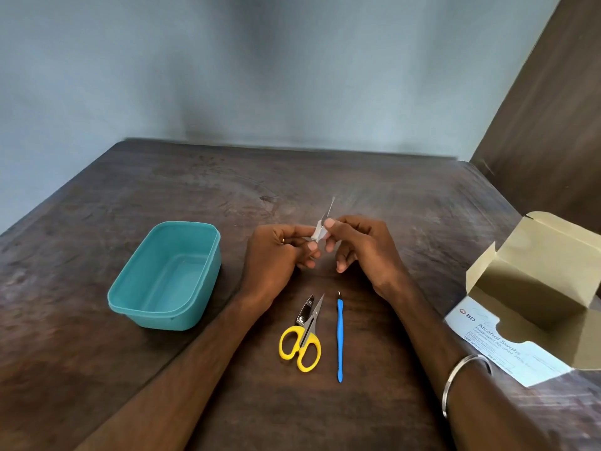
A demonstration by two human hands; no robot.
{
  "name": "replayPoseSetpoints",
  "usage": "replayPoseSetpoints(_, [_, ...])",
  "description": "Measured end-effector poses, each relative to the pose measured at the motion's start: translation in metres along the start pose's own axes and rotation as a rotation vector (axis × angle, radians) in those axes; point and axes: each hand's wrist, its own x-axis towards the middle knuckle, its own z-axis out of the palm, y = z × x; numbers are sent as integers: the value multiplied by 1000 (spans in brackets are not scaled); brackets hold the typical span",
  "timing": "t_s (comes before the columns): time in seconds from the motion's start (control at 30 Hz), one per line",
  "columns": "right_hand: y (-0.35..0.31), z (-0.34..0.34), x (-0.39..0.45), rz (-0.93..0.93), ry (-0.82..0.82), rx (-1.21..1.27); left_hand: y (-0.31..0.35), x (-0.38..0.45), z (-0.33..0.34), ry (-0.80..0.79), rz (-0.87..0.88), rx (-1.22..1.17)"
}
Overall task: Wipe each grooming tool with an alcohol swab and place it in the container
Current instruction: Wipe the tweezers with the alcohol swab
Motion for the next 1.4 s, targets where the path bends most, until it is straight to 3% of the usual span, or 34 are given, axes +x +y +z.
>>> replayPoseSetpoints(0.33, [-1,-1,-1,-30,12,-23,1,0,0,-74,-22,-96])
replayPoseSetpoints(0.6, [-9,-8,-3,35,148,276,2,1,-2,-50,-167,-338])
replayPoseSetpoints(1.0, [-7,0,-6,74,10,119,-4,3,-1,-60,-150,-333])
replayPoseSetpoints(1.4, [-8,1,-5,100,84,146,-2,1,-1,-132,-74,-241])
